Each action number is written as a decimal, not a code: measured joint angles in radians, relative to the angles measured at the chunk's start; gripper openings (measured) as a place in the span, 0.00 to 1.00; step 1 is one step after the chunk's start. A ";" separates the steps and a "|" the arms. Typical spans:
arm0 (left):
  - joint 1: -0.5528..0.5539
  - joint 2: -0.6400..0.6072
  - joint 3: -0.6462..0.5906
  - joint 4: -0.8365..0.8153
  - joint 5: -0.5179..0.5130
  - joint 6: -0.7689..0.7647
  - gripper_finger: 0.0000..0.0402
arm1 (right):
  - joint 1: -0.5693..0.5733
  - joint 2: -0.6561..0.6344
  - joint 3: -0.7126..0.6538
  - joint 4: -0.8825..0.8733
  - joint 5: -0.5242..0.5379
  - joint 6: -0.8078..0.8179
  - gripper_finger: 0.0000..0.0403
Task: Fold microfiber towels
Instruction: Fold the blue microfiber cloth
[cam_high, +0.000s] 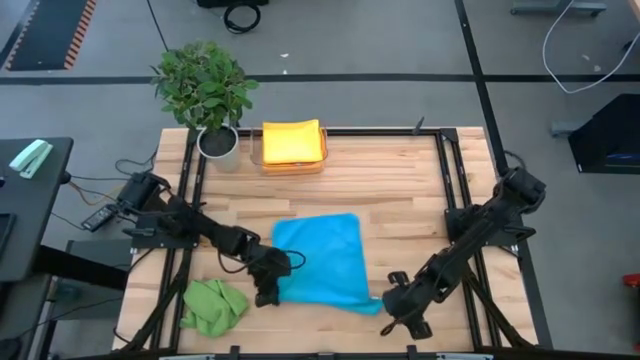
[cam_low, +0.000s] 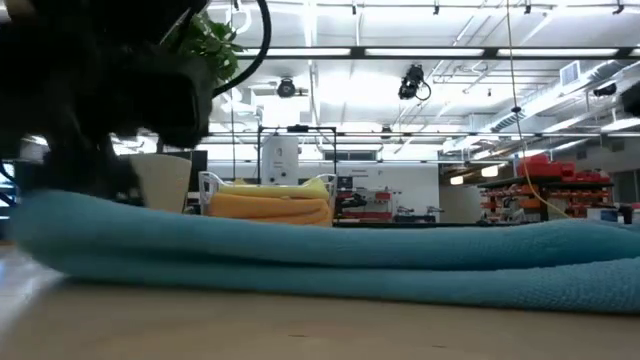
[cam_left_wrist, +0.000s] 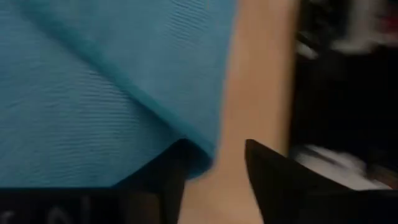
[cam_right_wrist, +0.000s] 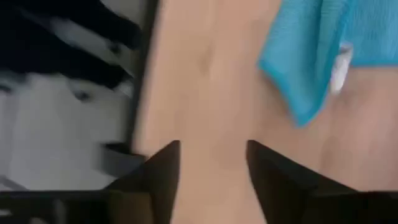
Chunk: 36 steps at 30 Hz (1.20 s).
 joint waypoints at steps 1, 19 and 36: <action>0.006 -0.006 0.007 -0.001 0.074 -0.025 0.46 | 0.007 -0.020 0.001 0.002 -0.006 0.048 0.48; 0.061 -0.221 0.046 -0.419 0.304 -0.010 0.46 | 0.131 -0.090 0.004 0.011 0.247 0.529 0.65; 0.116 0.025 0.080 0.002 -0.119 0.529 0.45 | 0.068 -0.084 0.002 0.005 0.379 0.527 0.65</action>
